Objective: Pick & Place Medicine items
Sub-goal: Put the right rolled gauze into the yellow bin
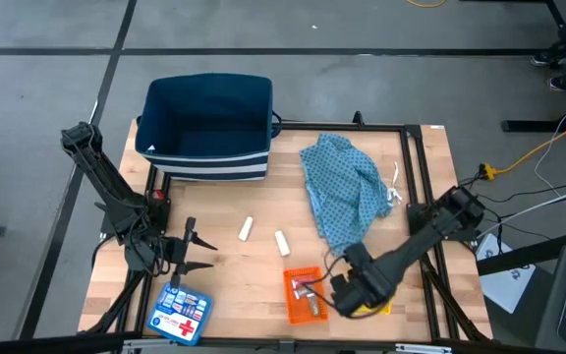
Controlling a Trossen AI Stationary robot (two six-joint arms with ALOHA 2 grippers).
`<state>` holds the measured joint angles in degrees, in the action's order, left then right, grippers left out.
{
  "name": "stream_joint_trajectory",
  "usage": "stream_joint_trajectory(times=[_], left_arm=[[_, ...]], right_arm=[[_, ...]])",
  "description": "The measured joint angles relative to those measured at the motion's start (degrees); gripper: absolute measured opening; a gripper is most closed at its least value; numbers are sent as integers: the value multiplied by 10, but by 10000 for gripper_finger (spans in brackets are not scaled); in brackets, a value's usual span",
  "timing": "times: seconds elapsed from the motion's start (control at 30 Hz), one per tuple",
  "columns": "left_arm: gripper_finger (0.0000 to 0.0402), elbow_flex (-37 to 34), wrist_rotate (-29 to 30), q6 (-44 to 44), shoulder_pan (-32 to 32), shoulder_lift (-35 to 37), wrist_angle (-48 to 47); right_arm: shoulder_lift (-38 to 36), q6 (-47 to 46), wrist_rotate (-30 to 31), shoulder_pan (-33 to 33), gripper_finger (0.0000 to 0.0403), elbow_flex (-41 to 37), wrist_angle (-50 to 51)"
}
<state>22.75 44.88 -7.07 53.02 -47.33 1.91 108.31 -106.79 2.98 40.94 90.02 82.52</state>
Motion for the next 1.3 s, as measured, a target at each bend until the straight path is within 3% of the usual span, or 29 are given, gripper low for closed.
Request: stream_joint_trajectory(times=[0.17, 0.33, 0.67, 0.8, 1.07, 1.3], left_arm=[[200, 0, 0, 3, -1, 0, 0], [200, 0, 0, 3, -10, 0, 2], [200, 0, -29, -1, -29, 0, 5], [200, 0, -30, -2, -29, 0, 5], [200, 0, -30, -2, -29, 0, 5], [200, 0, -30, -2, -29, 0, 5]], right_arm=[[0, -67, -34, 27, 68, -37, -6], [0, -71, -35, 29, 77, -60, -13], [0, -47, -7, 22, 195, -63, -15], [0, -48, -4, 22, 222, -63, -15], [0, -49, -3, 22, 224, -63, -24], [0, -34, 45, 13, 215, -63, -61]])
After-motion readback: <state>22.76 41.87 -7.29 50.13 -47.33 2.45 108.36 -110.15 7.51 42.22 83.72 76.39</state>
